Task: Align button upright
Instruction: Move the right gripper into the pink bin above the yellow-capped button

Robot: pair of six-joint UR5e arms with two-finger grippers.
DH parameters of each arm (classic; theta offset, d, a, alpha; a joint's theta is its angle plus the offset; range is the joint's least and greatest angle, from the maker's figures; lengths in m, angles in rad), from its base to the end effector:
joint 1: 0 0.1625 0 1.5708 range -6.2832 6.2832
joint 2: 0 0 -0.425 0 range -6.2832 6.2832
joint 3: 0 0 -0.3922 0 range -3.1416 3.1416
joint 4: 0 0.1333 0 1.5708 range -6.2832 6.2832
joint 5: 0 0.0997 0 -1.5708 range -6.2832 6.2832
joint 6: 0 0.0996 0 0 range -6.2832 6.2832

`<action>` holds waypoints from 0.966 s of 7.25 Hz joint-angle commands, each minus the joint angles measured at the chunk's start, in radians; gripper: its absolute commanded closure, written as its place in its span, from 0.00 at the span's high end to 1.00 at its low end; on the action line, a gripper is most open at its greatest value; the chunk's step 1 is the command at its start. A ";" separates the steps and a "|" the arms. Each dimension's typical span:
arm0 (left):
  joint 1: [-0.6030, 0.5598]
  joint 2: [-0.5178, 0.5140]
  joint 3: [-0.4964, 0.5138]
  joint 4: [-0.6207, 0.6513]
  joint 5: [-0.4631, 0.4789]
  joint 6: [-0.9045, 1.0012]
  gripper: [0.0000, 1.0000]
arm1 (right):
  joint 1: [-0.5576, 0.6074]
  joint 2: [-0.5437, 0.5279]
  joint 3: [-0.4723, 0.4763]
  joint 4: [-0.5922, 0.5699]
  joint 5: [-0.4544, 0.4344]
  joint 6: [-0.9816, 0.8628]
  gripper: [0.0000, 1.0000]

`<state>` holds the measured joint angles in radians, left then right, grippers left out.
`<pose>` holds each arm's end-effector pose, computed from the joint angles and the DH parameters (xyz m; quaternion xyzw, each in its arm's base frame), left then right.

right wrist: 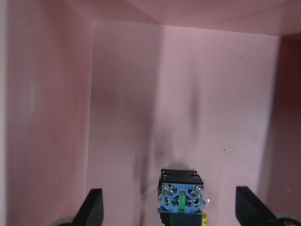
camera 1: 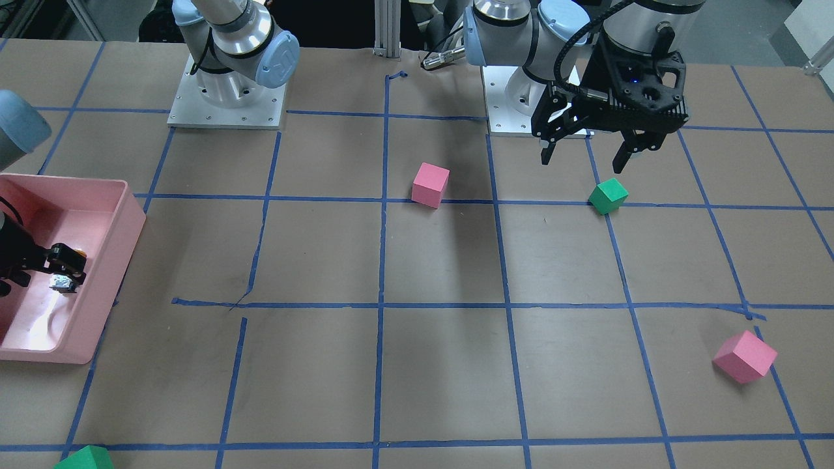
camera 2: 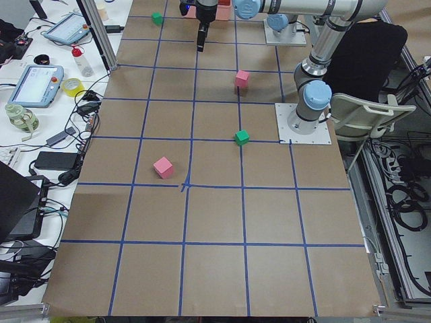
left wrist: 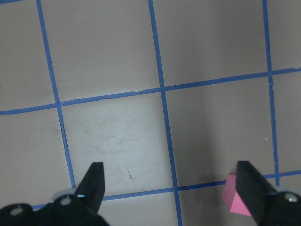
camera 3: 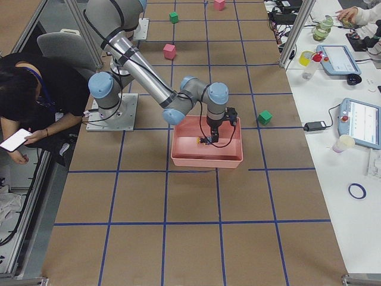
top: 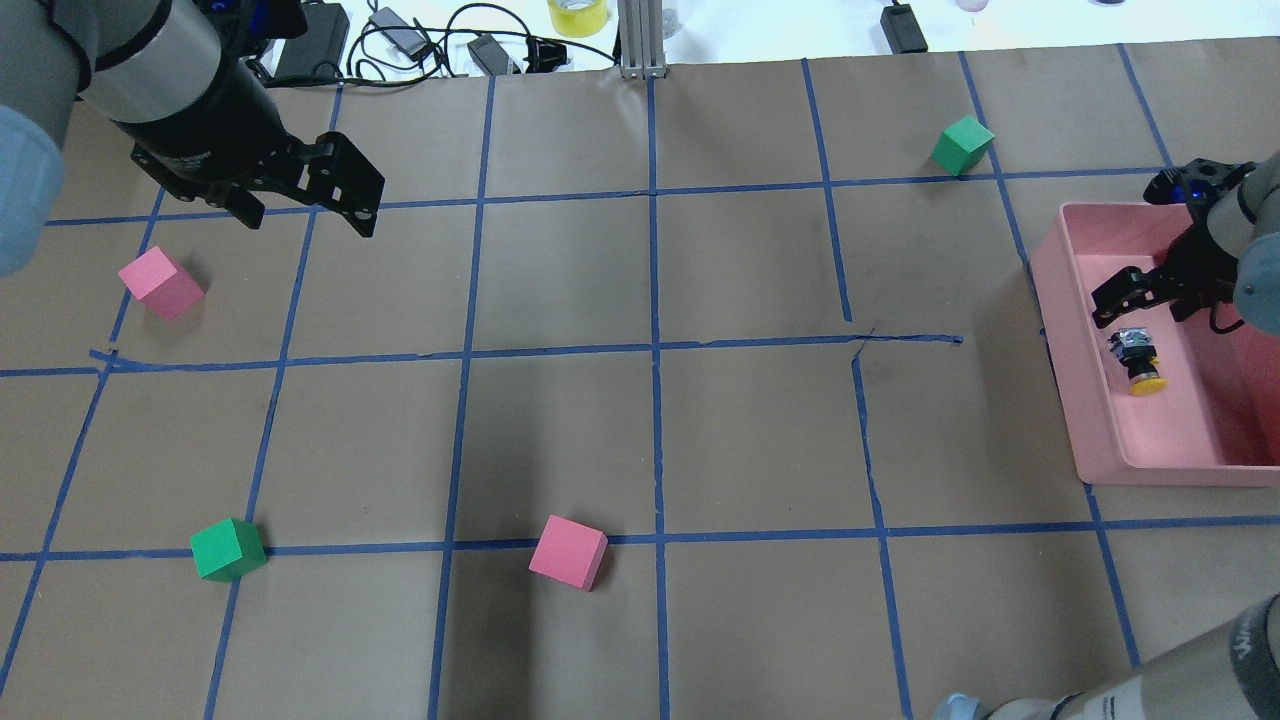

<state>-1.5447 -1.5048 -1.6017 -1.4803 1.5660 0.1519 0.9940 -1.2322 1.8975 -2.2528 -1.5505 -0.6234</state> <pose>-0.1213 -0.4786 0.5140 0.0629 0.9960 -0.0627 0.0032 -0.1871 -0.5357 0.2234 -0.0234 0.9996 -0.0126 0.0037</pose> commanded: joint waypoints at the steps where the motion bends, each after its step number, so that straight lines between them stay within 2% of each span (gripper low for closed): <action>1: 0.000 0.000 0.002 0.000 0.002 0.000 1.00 | 0.000 0.005 0.000 -0.001 -0.003 -0.001 1.00; 3: 0.000 0.000 0.002 0.000 0.002 0.000 1.00 | 0.000 0.017 0.006 -0.005 -0.008 -0.001 1.00; 4: 0.000 0.000 0.002 -0.002 0.000 0.000 1.00 | 0.000 0.035 0.008 -0.057 -0.011 -0.002 1.00; 7: 0.000 0.000 0.002 -0.002 0.000 0.000 1.00 | 0.000 0.053 0.012 -0.057 -0.043 -0.006 1.00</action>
<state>-1.5447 -1.5049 -1.6000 -1.4807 1.5662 0.1519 0.9940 -1.1842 1.9072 -2.3079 -1.5838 -0.6285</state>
